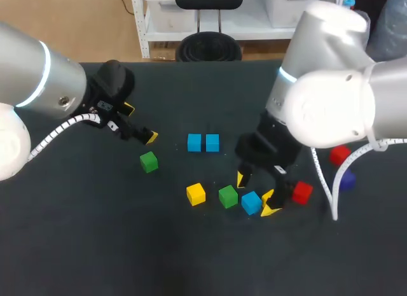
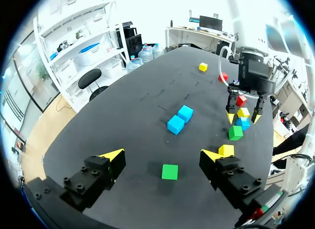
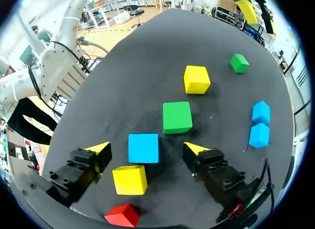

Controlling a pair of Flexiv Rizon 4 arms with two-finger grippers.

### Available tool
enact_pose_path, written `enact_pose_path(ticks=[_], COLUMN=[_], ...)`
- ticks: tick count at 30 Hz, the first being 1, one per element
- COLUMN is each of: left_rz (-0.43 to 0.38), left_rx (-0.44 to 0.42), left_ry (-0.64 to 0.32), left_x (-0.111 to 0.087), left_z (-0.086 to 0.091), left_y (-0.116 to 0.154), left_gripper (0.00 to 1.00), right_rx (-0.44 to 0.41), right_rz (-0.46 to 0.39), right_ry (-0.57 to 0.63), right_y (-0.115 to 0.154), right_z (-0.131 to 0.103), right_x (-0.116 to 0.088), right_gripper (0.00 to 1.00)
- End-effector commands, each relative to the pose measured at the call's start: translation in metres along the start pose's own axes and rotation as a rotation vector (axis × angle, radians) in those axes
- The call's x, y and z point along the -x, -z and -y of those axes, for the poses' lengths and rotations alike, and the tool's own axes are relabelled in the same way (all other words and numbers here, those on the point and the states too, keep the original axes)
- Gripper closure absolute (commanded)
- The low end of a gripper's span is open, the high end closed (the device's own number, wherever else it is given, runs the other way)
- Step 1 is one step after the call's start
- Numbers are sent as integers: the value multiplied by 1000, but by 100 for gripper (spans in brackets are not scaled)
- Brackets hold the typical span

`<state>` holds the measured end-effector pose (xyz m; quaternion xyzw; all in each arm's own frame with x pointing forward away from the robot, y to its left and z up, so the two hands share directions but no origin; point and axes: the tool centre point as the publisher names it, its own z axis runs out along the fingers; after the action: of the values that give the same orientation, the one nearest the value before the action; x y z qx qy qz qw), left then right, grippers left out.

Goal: Place the blue cubes, place green cubes on the blue cubes, place the yellow cubes on the green cubes, then place the red cubes on the yellow cubes, and place purple cube on the red cubes.

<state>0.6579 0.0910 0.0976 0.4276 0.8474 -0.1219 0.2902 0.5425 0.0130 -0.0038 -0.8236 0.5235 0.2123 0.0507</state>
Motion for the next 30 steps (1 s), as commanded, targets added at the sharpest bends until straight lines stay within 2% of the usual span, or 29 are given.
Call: enact_pose_path(ticks=[1, 8, 10, 22, 30], left_rz=[-4, -4, -4, -4, -4], left_rx=[6, 6, 6, 6, 6], left_ry=[2, 2, 2, 2, 2], left_x=[1, 1, 1, 1, 1], left_z=[1, 1, 1, 1, 1], left_y=[0, 0, 0, 0, 0], left_gripper=[0, 0, 0, 0, 0], right_rx=[0, 0, -3, -54, -77], right_rz=[0, 2, 3, -3, -33], right_ry=[-1, -5, -7, -25, -84], right_y=[-4, -7, -7, 22, 34], right_z=[2, 2, 3, -3, 5], right_x=[0, -2, -2, 1, -4], right_gripper=[48, 82, 100, 100, 100])
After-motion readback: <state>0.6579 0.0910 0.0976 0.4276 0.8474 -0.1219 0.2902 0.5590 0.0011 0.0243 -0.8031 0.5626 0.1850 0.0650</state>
